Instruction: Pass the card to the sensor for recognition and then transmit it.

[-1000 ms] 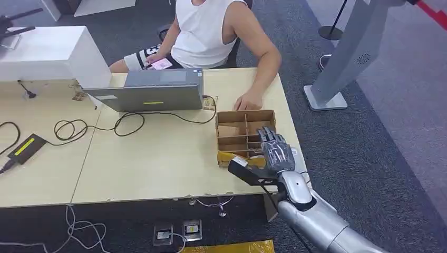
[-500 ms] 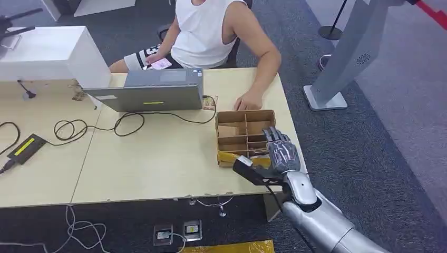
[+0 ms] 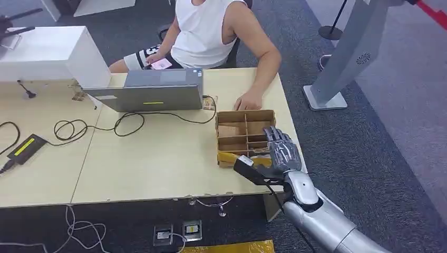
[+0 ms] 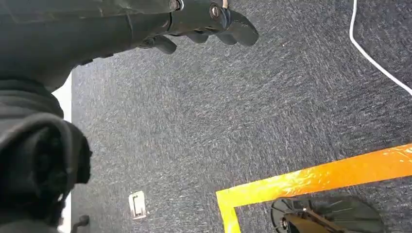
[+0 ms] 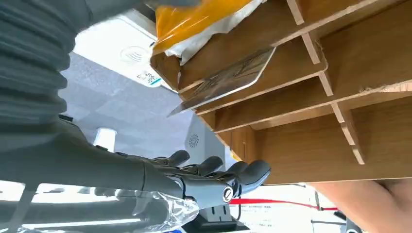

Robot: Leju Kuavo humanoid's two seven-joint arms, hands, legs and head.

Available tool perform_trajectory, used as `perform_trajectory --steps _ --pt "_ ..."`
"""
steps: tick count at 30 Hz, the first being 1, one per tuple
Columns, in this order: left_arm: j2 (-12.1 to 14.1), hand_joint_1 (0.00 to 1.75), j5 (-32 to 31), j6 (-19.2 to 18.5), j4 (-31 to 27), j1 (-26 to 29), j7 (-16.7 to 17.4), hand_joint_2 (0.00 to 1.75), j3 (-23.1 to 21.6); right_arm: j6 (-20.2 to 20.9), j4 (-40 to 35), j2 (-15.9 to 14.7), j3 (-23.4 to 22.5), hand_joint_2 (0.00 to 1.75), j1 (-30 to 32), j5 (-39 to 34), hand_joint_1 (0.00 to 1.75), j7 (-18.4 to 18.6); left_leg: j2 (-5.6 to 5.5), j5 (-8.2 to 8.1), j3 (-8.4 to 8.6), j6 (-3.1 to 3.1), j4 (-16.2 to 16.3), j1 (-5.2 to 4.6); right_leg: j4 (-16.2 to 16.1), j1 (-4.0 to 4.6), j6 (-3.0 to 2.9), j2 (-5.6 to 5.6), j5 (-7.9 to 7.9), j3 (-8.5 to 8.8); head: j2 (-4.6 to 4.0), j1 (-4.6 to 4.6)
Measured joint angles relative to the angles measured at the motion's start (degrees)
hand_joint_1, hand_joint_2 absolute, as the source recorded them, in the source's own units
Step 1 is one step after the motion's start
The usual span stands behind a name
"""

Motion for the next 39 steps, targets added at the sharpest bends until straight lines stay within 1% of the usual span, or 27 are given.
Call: perform_trajectory --steps 6,9,22,39 --pt "0.0 0.00 -0.1 0.1 0.0 0.0 0.0 0.00 0.0 1.9 0.0 -0.1 0.0 1.75 0.1 -0.4 1.75 -0.2 0.00 0.00 0.01 0.00 0.0 0.00 0.0 0.00 0.00 0.00 0.00 0.00 0.00 0.00" --pt "-0.1 0.00 -0.2 0.1 0.0 0.0 0.0 0.00 0.0 2.3 0.0 -0.1 -0.2 1.75 0.1 -0.8 1.75 -0.3 0.00 0.00 0.00 0.00 0.0 0.00 0.0 0.00 0.00 0.00 0.00 0.00 0.00 0.00" --pt "-0.2 0.00 -0.4 0.1 0.0 0.0 0.0 0.00 -0.1 2.4 -0.3 -0.1 -0.5 1.75 0.2 -0.8 1.75 -0.5 0.01 0.00 0.00 0.00 0.0 0.00 0.0 0.00 0.00 0.00 0.00 0.00 0.00 0.00" --pt "-0.2 0.00 -0.3 0.2 0.0 0.0 0.1 0.00 -0.4 3.6 -0.4 0.1 -0.5 1.75 0.1 -1.0 1.75 -1.4 0.01 0.00 0.00 0.00 0.0 0.00 0.0 0.00 0.00 0.00 0.00 0.02 0.00 0.00"
